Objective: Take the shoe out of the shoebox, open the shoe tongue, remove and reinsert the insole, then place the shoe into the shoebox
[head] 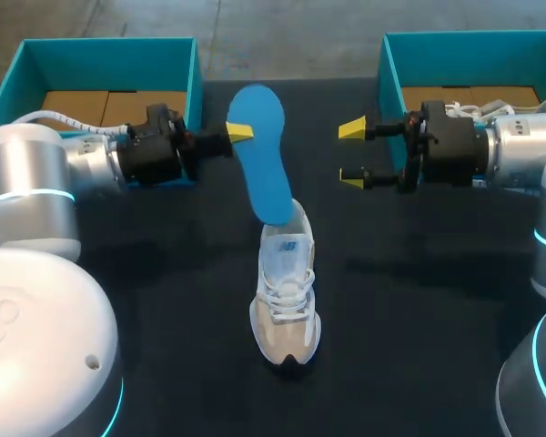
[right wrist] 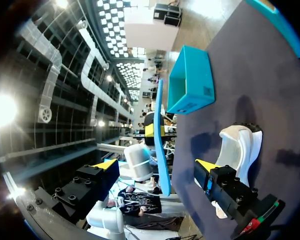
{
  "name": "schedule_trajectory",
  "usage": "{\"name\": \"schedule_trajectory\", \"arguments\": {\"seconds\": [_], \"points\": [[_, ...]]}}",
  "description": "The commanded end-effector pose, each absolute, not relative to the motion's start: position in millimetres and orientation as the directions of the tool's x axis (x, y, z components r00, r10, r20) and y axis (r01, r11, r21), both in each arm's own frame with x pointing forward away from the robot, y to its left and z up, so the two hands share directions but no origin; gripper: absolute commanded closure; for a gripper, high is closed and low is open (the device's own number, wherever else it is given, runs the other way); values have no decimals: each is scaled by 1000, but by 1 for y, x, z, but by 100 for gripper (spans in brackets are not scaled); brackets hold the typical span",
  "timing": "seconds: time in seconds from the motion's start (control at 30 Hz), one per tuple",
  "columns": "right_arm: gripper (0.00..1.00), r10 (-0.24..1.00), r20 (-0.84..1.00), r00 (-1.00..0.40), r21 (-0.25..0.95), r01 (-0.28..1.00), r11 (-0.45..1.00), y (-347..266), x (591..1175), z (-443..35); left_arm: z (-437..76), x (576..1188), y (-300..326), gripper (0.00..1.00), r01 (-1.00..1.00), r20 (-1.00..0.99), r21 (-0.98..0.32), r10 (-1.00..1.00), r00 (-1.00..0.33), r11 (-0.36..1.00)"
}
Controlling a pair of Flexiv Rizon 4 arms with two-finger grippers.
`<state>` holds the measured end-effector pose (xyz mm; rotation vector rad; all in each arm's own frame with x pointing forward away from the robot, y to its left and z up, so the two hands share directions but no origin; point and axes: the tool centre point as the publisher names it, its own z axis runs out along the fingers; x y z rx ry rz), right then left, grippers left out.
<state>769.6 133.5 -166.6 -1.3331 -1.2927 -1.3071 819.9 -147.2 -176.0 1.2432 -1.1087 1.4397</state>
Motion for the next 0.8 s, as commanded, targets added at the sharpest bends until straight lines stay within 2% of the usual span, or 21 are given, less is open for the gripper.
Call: {"name": "schedule_trajectory", "arguments": {"seconds": [0.03,0.27,0.5,0.8], "points": [[0,110,991,-78,91,989,-115,135,769,-167,-174,821,-149,100,-980,994,-68,71,-83,-185],[0,110,991,-78,91,989,-115,135,769,-167,-174,821,-149,100,-980,994,-68,71,-83,-185],[0,374,923,-91,125,990,-68,133,774,-137,-174,821,-149,100,-980,994,-68,71,-83,-185],[0,683,727,-73,110,994,-11,143,780,-95,-174,821,-149,100,-980,994,-68,71,-83,-185]]}}
